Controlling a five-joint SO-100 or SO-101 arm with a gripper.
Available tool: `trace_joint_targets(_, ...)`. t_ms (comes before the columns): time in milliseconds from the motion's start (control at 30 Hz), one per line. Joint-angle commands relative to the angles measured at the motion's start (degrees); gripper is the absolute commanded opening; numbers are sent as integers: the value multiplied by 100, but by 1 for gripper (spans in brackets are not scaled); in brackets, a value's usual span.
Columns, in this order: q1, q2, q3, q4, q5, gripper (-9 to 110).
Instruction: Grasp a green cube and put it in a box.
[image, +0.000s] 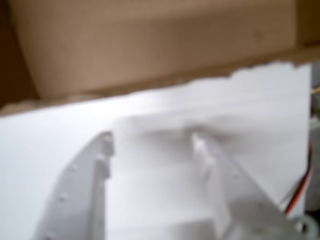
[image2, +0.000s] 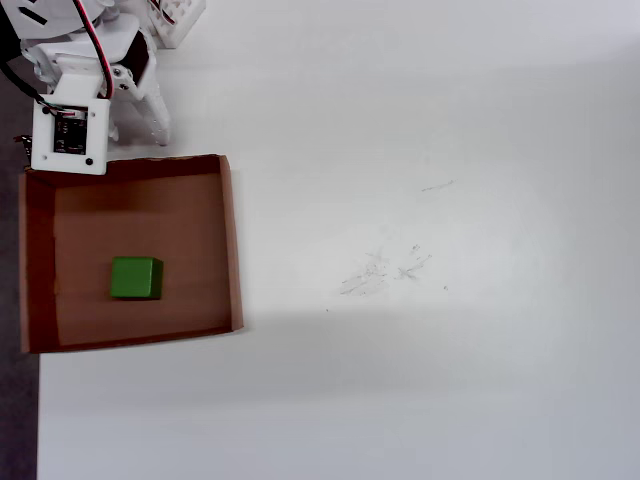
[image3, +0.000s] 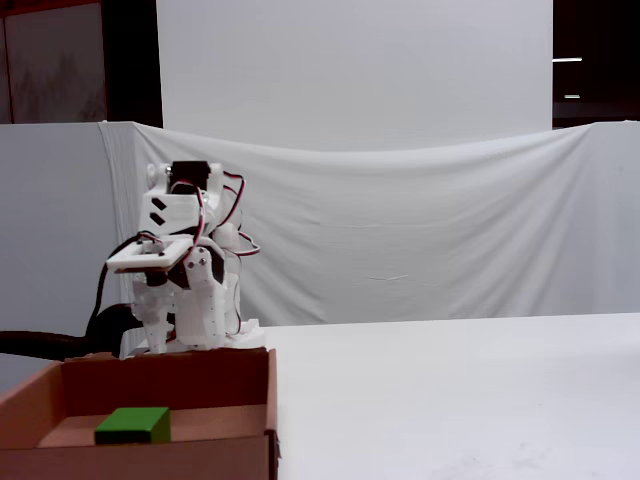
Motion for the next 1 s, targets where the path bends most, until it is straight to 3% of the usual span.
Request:
trace_joint_targets(0, -105, 35, -26, -9, 9, 22)
trace_joint_targets(300, -123, 35, -26, 18, -62, 14)
trace_joint_targets(967, -132, 35, -26, 53, -580, 11)
